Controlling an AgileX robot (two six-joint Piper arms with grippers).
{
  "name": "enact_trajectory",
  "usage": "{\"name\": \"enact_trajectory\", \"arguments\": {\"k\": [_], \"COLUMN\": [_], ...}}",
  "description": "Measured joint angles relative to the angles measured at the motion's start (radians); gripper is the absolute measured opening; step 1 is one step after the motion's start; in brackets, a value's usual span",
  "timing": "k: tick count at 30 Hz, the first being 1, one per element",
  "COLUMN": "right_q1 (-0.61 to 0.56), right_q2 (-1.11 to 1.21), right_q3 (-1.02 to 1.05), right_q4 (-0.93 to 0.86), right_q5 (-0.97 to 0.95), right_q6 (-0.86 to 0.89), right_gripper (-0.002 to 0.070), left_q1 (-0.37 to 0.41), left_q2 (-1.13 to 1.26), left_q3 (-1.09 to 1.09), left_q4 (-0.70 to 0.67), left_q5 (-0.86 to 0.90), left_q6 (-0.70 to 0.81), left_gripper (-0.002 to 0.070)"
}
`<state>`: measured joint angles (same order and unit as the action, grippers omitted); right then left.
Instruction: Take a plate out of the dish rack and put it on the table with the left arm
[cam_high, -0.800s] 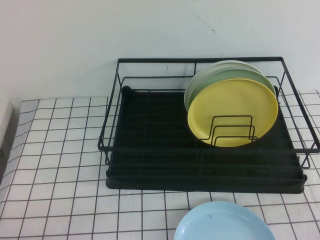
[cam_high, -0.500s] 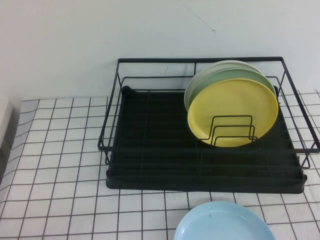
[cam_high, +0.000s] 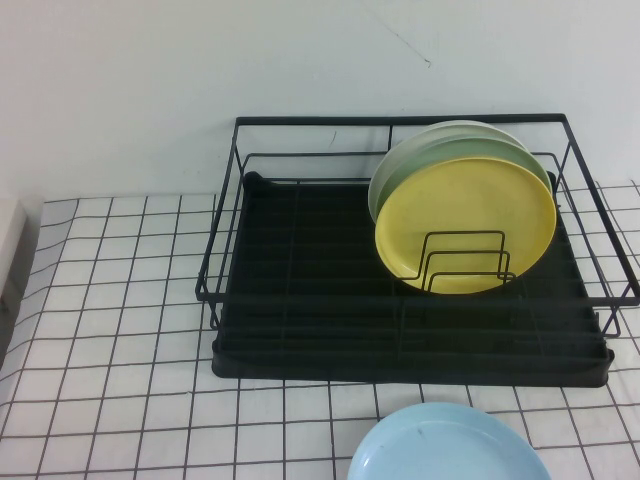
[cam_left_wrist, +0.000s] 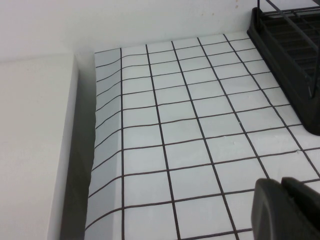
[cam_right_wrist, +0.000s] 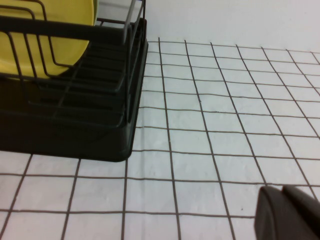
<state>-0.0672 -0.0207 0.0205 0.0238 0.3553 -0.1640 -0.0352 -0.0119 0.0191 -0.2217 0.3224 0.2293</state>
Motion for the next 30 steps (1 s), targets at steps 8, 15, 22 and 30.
{"name": "enact_trajectory", "arguments": {"k": [8,15,22,30], "right_q1": [0.0,0.0,0.0,0.0], "right_q2": [0.0,0.0,0.0,0.0], "right_q3": [0.0,0.0,0.0,0.0], "right_q4": [0.0,0.0,0.0,0.0], "right_q5": [0.0,0.0,0.0,0.0], "right_q6": [0.0,0.0,0.0,0.0], "right_gripper": [-0.0001,-0.0001,-0.0001,-0.0001], "left_q1": [0.0,0.0,0.0,0.0], "left_q2": [0.0,0.0,0.0,0.0], "left_q3": [0.002,0.002,0.002,0.002], "left_q4": [-0.291,-0.395,-0.39,-0.731], "left_q5": [-0.055,-0.092,-0.089,-0.162], "left_q6": [0.0,0.03,0.067,0.063], "left_gripper": [-0.0002,-0.0002,-0.0002,-0.0002]}}
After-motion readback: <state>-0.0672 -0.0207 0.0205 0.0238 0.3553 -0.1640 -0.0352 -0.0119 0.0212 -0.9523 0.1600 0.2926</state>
